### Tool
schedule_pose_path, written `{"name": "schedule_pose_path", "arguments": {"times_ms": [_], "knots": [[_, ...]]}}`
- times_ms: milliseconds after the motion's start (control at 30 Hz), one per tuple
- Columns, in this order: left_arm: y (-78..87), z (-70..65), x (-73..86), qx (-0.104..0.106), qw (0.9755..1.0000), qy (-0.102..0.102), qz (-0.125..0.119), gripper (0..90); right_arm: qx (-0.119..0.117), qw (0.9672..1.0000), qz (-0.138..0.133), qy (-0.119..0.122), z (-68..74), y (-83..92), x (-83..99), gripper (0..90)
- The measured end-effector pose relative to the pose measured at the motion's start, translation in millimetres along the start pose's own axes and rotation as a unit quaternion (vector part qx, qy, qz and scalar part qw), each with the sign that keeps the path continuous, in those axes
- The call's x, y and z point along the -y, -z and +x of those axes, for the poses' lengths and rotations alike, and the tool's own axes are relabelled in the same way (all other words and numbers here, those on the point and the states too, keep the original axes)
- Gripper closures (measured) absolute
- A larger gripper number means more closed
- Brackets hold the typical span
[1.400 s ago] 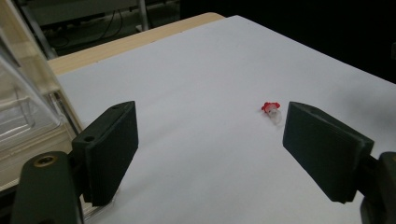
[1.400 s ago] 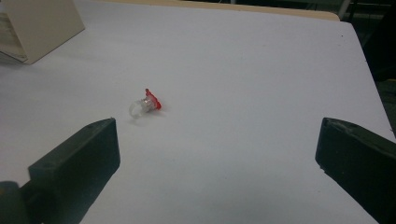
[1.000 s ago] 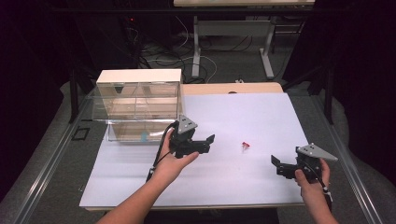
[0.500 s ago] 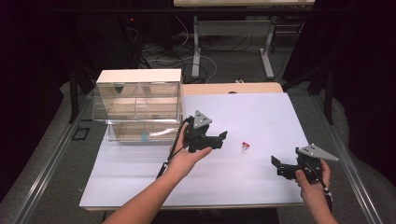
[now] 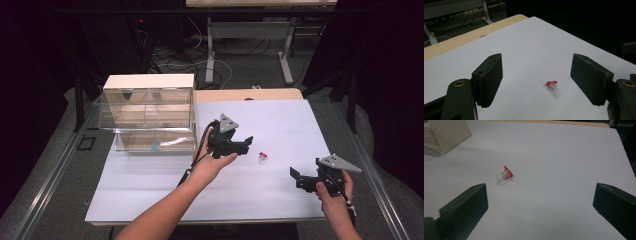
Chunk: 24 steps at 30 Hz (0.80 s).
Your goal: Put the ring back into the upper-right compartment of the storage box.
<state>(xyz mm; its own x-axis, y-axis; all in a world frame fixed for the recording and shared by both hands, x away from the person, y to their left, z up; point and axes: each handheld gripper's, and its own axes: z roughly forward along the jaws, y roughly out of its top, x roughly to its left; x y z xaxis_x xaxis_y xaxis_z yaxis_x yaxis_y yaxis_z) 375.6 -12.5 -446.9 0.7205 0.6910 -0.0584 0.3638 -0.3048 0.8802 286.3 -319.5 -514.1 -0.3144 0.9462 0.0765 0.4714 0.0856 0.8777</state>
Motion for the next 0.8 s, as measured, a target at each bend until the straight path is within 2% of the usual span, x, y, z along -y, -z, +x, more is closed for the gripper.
{"name": "schedule_pose_path", "arguments": {"times_ms": [100, 133, 467, 600, 767, 800], "knots": [[-4.2, -1.2, -2.6, 0.003, 0.9999, 0.001, 0.011, 26.7, 0.001, 1.0000, -0.003, -0.001, -0.1, -0.5, 0.2, 0.0], [-6.4, -2.0, -3.0, 0.005, 0.9999, 0.006, 0.008, 26.7, 0.001, 1.0000, -0.003, -0.001, -0.1, -0.5, 0.2, 0.0], [-21.6, -7.8, -4.6, 0.025, 0.9997, 0.001, -0.001, 28.5, 0.000, 1.0000, 0.005, -0.001, -0.1, -0.6, 0.4, 0.0], [-27.1, -8.5, -5.1, 0.039, 0.9992, 0.000, 0.004, 28.5, -0.001, 1.0000, 0.001, -0.002, 0.0, -1.8, 0.8, 0.0], [-34.1, -7.8, -3.4, 0.038, 0.9992, 0.000, 0.011, 28.4, 0.000, 1.0000, 0.002, -0.001, -0.4, -2.4, 1.1, 0.0], [-35.3, -7.4, -3.0, 0.036, 0.9993, -0.001, 0.013, 28.4, 0.004, 0.9999, -0.010, -0.004, 0.3, -4.4, 1.6, 0.0]]}}
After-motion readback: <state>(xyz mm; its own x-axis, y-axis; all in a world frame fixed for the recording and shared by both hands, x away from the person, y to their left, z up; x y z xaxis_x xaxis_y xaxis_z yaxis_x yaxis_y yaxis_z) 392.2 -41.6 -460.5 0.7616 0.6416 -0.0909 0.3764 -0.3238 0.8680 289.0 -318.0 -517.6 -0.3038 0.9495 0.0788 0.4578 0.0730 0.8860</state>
